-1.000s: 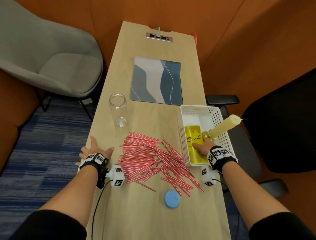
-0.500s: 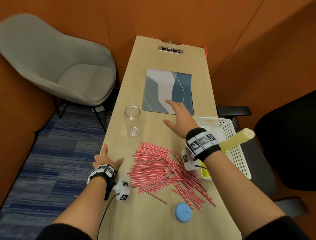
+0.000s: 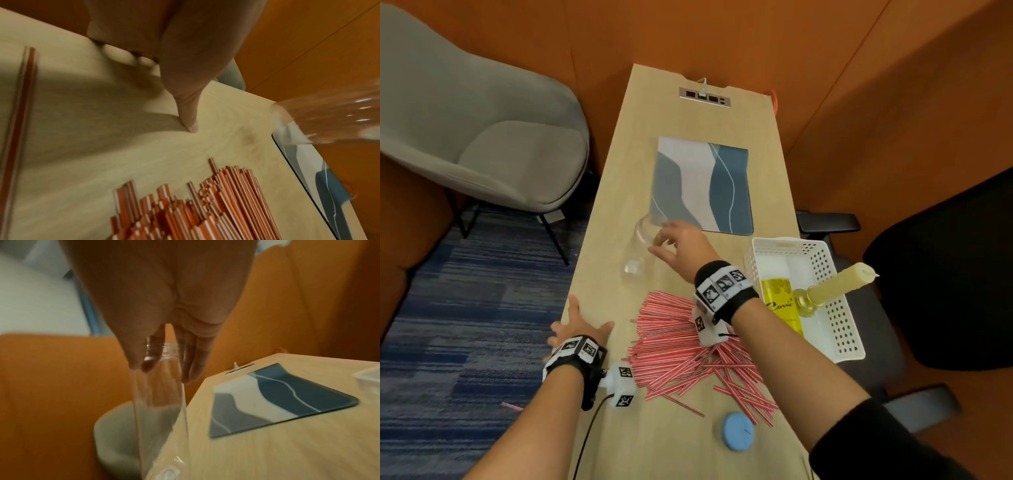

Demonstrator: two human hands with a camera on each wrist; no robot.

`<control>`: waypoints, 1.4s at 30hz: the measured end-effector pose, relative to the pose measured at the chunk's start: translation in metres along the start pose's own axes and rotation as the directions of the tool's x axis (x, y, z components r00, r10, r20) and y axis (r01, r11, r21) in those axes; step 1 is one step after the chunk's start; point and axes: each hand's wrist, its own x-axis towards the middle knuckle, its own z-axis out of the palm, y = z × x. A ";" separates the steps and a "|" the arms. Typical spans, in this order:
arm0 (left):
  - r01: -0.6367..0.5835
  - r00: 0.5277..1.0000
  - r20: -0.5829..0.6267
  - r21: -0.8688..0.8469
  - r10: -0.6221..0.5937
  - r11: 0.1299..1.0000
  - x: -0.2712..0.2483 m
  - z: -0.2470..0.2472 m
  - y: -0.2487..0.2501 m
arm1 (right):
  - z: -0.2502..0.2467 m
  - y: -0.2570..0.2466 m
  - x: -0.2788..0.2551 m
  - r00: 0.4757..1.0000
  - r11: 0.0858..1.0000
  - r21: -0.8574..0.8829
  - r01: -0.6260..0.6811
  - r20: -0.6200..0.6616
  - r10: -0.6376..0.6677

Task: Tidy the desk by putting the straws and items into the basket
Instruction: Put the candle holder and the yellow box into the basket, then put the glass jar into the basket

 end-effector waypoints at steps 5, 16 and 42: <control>0.042 0.997 -0.058 0.003 -0.042 0.999 0.001 0.005 0.014 | -0.092 0.041 -0.041 0.916 0.972 0.174 -0.156 -0.343 0.209; 0.035 0.999 0.008 0.042 -0.035 0.999 0.002 -0.003 0.016 | -0.150 0.162 -0.072 0.734 0.733 -0.152 -0.663 -0.323 0.598; 0.060 0.998 -0.031 0.034 -0.059 0.998 0.002 0.000 0.016 | -0.134 0.160 -0.076 0.860 0.845 -0.202 -0.495 -0.252 0.443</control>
